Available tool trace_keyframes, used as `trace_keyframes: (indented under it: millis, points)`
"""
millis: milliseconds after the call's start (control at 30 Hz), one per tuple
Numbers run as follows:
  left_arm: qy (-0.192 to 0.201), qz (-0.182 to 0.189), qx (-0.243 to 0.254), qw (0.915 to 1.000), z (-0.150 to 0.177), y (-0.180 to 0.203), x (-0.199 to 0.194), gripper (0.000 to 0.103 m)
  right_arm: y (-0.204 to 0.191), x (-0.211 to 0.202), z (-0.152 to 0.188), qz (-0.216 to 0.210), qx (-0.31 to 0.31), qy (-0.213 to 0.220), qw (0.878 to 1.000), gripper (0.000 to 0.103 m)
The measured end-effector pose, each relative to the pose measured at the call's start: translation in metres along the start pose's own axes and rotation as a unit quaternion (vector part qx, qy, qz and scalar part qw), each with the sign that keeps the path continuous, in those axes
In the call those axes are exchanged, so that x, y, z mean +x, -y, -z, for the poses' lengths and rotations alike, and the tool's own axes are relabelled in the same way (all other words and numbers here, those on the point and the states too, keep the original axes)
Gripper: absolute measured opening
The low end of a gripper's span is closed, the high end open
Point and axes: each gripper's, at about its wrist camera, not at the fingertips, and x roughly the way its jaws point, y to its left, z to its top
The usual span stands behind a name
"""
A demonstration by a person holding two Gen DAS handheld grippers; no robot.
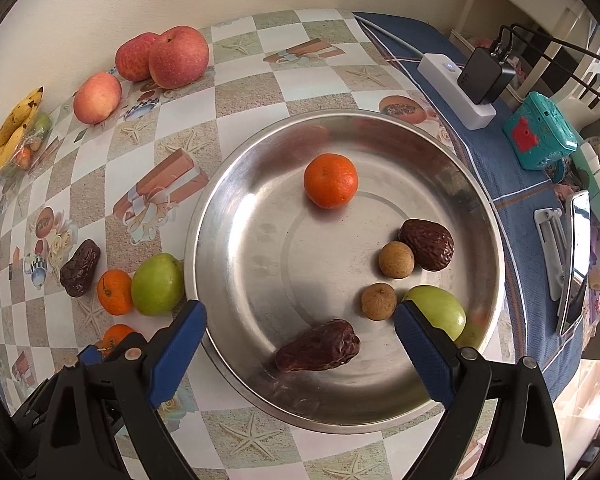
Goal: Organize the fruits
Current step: 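Lower the left tool onto an orange and close it, then grasp a green fruit with the right tool while the left tool holds the orange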
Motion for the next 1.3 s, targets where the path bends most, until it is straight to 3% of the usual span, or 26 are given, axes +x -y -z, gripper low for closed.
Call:
trace_keyframes:
  millis: [33,67,133,167,400,600,800,867,933,1067,1133,1300]
  points:
    - [-0.001,0.000,0.000,1.0000,-0.001,0.001,0.002,0.062,-0.001,0.000,0.001,0.000,-0.001,0.000,1.000,0.095]
    - [-0.001,0.002,0.000,1.0000,-0.003,0.002,0.004,0.051,-0.002,0.001,0.001,0.001,-0.003,0.000,1.000,0.095]
    - [-0.002,0.007,0.001,1.0000,-0.004,0.003,0.004,0.040,-0.003,0.001,0.001,0.002,-0.004,0.001,1.000,0.095]
    - [-0.001,0.009,0.003,1.0000,-0.004,0.004,0.004,0.039,-0.003,0.001,0.001,0.003,-0.005,0.001,1.000,0.095]
    - [0.000,0.018,0.003,0.9998,-0.004,0.007,0.001,0.039,-0.003,0.002,0.001,0.006,-0.008,0.000,1.000,0.095]
    - [0.008,0.014,-0.038,0.9992,-0.010,-0.018,-0.008,0.039,-0.008,0.004,0.001,-0.008,-0.013,0.002,1.000,0.095]
    - [0.030,0.012,-0.084,0.9960,-0.018,-0.052,-0.023,0.039,-0.037,0.001,0.002,-0.039,-0.054,0.023,0.997,0.095]
    - [0.031,0.017,-0.098,0.9945,-0.020,-0.061,-0.025,0.039,-0.048,-0.001,0.003,-0.054,-0.069,0.030,0.996,0.091]
    - [0.030,0.024,-0.110,0.9932,-0.021,-0.068,-0.026,0.039,-0.060,-0.003,0.003,-0.065,-0.089,0.033,0.993,0.080]
    - [0.027,0.032,-0.117,0.9922,-0.022,-0.072,-0.026,0.039,-0.082,0.000,0.005,-0.073,-0.134,0.032,0.988,0.073]
    - [0.026,0.035,-0.117,0.9922,-0.021,-0.071,-0.026,0.039,-0.090,0.003,0.006,-0.068,-0.154,0.029,0.985,0.061]
    - [0.023,0.038,-0.118,0.9920,-0.022,-0.072,-0.024,0.039,-0.098,0.012,0.004,-0.044,-0.176,0.030,0.983,0.059]
